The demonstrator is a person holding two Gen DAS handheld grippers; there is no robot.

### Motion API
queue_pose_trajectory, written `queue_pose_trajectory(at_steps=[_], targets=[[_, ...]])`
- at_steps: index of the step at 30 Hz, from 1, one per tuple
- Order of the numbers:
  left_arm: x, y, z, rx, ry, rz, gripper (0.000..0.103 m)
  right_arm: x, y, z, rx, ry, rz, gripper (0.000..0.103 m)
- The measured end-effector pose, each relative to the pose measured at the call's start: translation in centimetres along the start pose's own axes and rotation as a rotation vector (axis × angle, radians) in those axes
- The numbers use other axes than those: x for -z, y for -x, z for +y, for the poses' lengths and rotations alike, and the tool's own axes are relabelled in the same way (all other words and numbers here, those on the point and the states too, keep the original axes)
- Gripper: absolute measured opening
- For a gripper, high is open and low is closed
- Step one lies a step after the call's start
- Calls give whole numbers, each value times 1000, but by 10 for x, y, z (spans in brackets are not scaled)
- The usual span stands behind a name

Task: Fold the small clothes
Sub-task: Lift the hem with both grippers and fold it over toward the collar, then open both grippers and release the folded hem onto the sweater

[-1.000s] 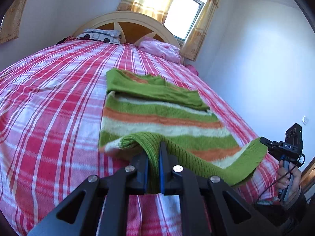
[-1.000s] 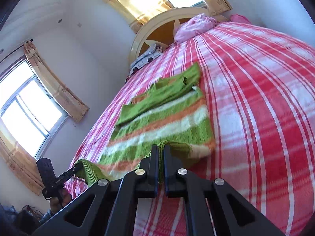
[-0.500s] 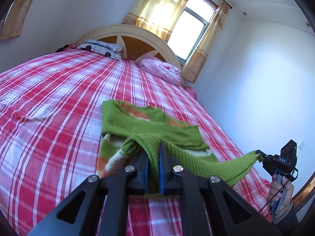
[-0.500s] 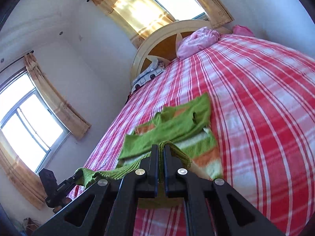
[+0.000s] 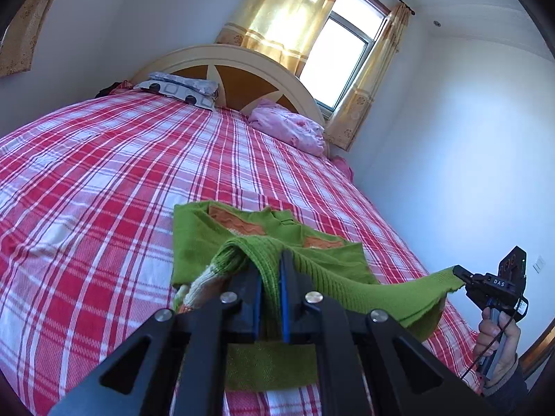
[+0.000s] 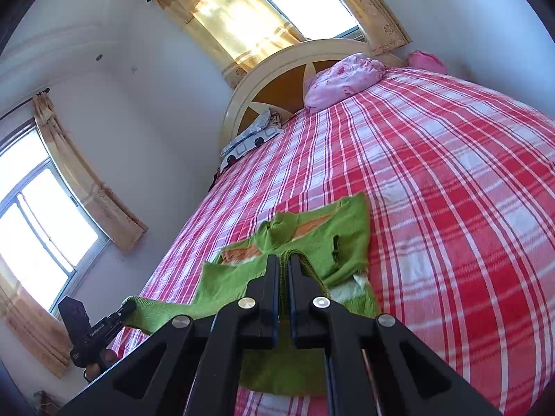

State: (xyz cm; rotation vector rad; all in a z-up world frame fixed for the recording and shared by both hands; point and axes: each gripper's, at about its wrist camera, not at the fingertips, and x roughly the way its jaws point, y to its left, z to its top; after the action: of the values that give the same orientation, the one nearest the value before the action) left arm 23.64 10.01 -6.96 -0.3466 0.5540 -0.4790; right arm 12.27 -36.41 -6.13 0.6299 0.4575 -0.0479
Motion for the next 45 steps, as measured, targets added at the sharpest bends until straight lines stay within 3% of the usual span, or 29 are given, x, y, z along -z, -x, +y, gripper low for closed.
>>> queue_pose_trajectory(at_steps=[8,19,28,32,34,35,36,38,45], targets=[[-28,-33,8,-11,8,6,9,-37,-34,1,35,22,-15,4],[-52,-103,16,-22,8,77,9,-65,-91,-29,98,-21,44,4],[-49,-169,44,-106,50,175,10,-84,-174,-66,197,-39,136,4],[-48,-184,53,-152,81,210,17,-92,-212,-71,241,12,171,4],[-45,-184,58,-172,100,210,25,-92,-225,-72,291,36,170,8],[-44,-185,59,-183,105,213,37,-92,-231,-73,320,49,179,20],[-41,-183,61,-190,112,212,49,-91,-235,-76,336,54,191,40],[-35,-178,63,-206,111,198,54,-84,-237,-81,322,43,201,55],[-10,-157,66,-236,107,223,54,-53,-198,-86,332,49,178,55]])
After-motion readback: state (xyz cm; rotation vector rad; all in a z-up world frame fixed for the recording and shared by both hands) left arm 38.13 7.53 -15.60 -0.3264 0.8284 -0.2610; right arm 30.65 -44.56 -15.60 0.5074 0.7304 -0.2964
